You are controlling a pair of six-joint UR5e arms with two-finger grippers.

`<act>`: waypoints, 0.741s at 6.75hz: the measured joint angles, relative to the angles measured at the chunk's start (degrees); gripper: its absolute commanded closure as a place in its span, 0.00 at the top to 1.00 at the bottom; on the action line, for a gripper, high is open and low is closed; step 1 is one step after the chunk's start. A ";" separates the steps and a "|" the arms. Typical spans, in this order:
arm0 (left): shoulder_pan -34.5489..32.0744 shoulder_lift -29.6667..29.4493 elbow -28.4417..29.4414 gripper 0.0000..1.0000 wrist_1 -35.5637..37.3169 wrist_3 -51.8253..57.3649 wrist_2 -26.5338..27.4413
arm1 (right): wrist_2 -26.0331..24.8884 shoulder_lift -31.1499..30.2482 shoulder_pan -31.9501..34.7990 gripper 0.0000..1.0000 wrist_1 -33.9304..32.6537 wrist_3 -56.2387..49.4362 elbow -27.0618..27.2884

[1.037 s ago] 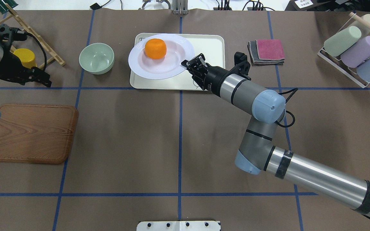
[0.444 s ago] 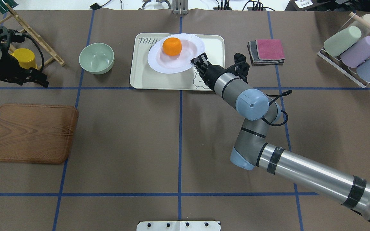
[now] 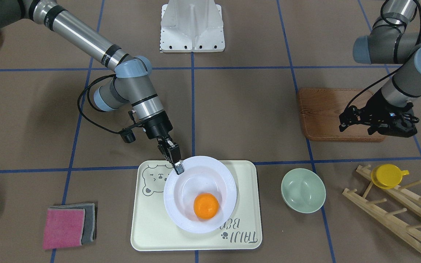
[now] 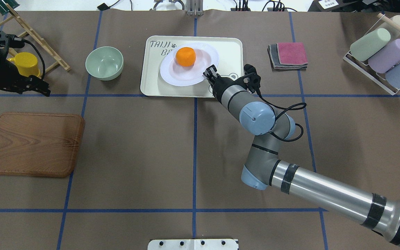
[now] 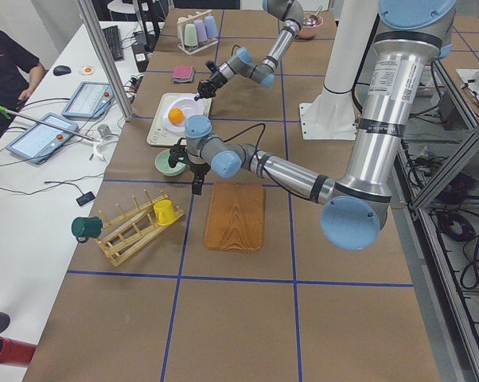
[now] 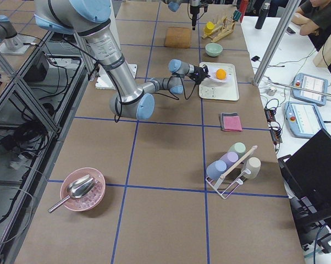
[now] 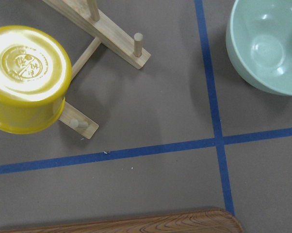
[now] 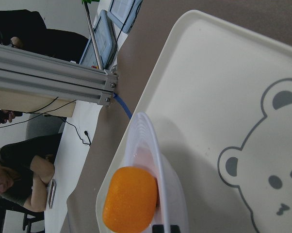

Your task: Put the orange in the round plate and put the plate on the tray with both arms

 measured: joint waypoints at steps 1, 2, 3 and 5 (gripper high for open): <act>0.00 0.18 0.00 0.98 -0.20 0.02 0.00 | 2.69 -0.33 0.19 1.00 -0.45 -2.84 0.70; 0.00 0.31 0.01 0.98 -0.29 0.06 0.00 | 9.27 -1.93 1.22 1.00 -1.76 -8.86 3.73; 0.00 0.41 0.01 0.98 -0.36 0.08 0.02 | 17.48 -4.96 3.09 1.00 -5.32 -14.95 9.37; -0.37 0.58 0.03 0.98 -0.37 1.79 0.06 | 35.23 -12.22 9.53 1.00 -19.90 -30.21 25.19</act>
